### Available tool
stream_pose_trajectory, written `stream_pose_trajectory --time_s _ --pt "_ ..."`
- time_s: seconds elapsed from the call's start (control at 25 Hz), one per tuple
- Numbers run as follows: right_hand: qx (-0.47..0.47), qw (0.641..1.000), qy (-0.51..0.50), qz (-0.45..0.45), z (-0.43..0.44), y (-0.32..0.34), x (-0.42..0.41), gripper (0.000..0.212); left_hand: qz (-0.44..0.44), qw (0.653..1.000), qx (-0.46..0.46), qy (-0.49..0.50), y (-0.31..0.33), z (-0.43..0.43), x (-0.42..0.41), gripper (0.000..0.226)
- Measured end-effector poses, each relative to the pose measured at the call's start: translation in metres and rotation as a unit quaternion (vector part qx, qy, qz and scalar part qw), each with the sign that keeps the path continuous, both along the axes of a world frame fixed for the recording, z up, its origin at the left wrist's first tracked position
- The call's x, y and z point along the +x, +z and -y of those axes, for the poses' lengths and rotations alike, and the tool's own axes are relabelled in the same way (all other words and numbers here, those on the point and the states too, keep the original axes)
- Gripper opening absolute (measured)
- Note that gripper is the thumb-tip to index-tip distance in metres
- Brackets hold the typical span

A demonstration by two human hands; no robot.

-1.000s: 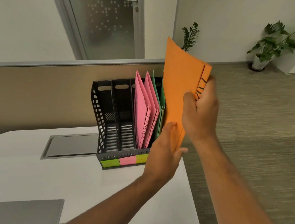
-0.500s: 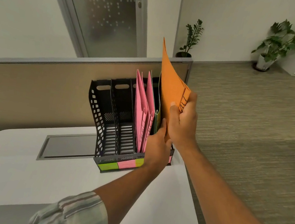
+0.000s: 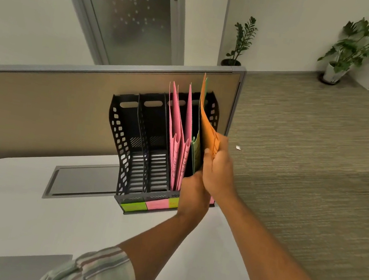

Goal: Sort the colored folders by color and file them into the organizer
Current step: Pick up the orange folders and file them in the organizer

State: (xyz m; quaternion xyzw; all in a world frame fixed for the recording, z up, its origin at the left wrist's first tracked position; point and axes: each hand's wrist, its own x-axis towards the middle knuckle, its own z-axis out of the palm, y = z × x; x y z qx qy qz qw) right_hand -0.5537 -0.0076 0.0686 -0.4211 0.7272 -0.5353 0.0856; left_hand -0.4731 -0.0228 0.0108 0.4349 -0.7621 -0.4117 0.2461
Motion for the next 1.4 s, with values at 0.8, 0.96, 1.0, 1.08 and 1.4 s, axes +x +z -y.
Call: stream_pose_trajectory --time_s 0.8,0.96,1.0,1.08,1.4 --pt "0.232 0.969 -0.063 0.055 -0.027 -0.027 0.061 0.041 0.127 0.976 -0.117 -0.131 0.012 0.003 0.099 0.042" --pt "0.253 0.967 -0.032 0.015 -0.048 -0.036 0.085 0.06 0.207 0.952 -0.181 -0.135 0.007 0.009 0.139 0.062" --pt "0.265 0.964 -0.03 -0.001 -0.053 -0.038 0.092 0.063 0.225 0.947 -0.182 -0.138 0.005 0.011 0.149 0.066" --pt "0.293 0.955 -0.034 -0.041 -0.061 -0.039 0.113 0.067 0.262 0.935 -0.19 -0.145 0.003 0.012 0.172 0.073" --pt "0.351 0.92 0.005 -0.175 -0.077 -0.058 0.236 0.074 0.338 0.905 -0.198 -0.164 -0.015 0.0 0.298 0.083"
